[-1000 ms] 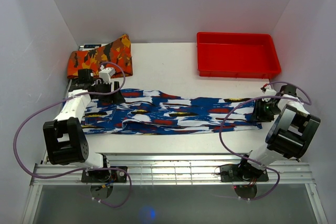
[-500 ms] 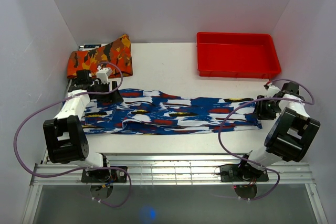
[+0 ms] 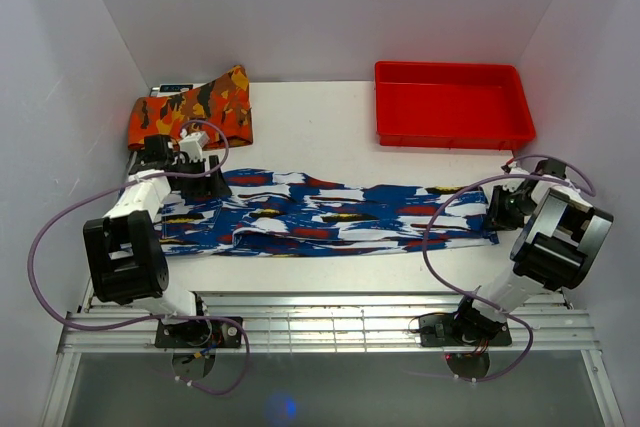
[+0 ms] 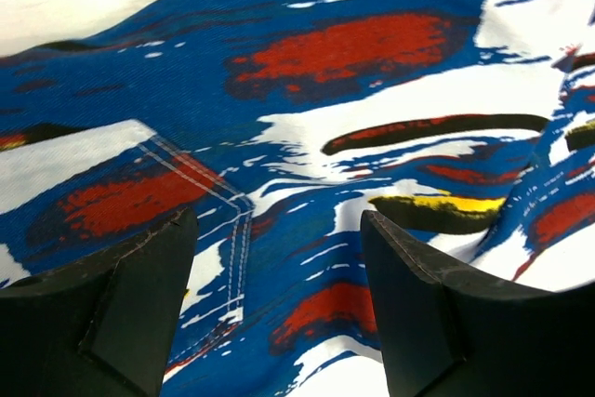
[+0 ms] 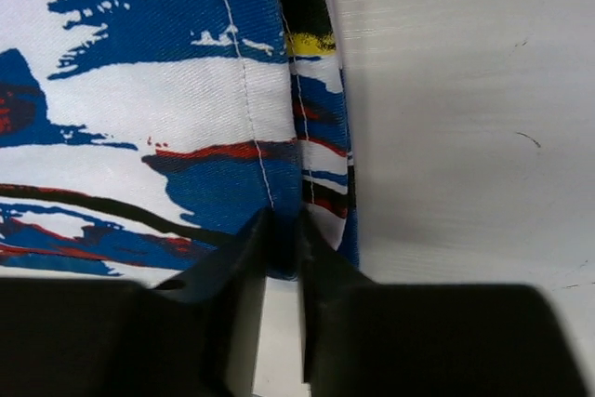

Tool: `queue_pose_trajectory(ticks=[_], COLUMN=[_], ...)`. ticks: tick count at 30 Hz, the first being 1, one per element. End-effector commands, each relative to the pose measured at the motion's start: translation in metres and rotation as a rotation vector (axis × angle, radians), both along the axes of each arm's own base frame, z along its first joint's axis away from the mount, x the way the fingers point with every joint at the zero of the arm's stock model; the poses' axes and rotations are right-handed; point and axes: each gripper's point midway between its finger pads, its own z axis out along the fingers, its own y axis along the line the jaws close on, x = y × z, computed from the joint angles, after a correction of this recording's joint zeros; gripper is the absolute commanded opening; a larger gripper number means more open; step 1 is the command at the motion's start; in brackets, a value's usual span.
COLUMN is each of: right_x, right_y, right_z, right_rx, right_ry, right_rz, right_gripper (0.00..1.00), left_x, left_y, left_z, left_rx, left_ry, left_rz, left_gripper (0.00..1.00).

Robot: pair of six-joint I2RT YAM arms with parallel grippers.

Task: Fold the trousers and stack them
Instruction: Fold the trousers

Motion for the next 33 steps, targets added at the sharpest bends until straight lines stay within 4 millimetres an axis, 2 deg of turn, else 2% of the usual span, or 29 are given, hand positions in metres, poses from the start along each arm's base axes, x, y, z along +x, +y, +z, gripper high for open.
queue_pose_trajectory(ticks=[1, 2, 9, 14, 33], right_x=[0.004, 0.007, 0.021, 0.021, -0.001], right_y=[0.001, 0.001, -0.005, -0.009, -0.036], right_z=[0.000, 0.004, 0.035, 0.048, 0.032], right_rx=[0.027, 0.026, 0.000, -0.031, -0.142], right_ry=[0.002, -0.009, -0.078, -0.094, -0.050], right_rz=[-0.004, -0.001, 0.015, 0.020, 0.006], right_gripper=[0.16, 0.08, 0.08, 0.08, 0.08], left_x=[0.002, 0.001, -0.002, -0.005, -0.008], left_y=[0.010, 0.013, 0.029, 0.035, 0.040], left_z=[-0.004, -0.006, -0.027, -0.039, -0.045], left_rx=[-0.012, -0.020, -0.034, -0.025, -0.015], left_ry=[0.021, 0.032, 0.114, 0.151, 0.166], left_rz=[0.073, 0.086, 0.164, 0.189, 0.192], left_gripper=[0.82, 0.82, 0.82, 0.82, 0.82])
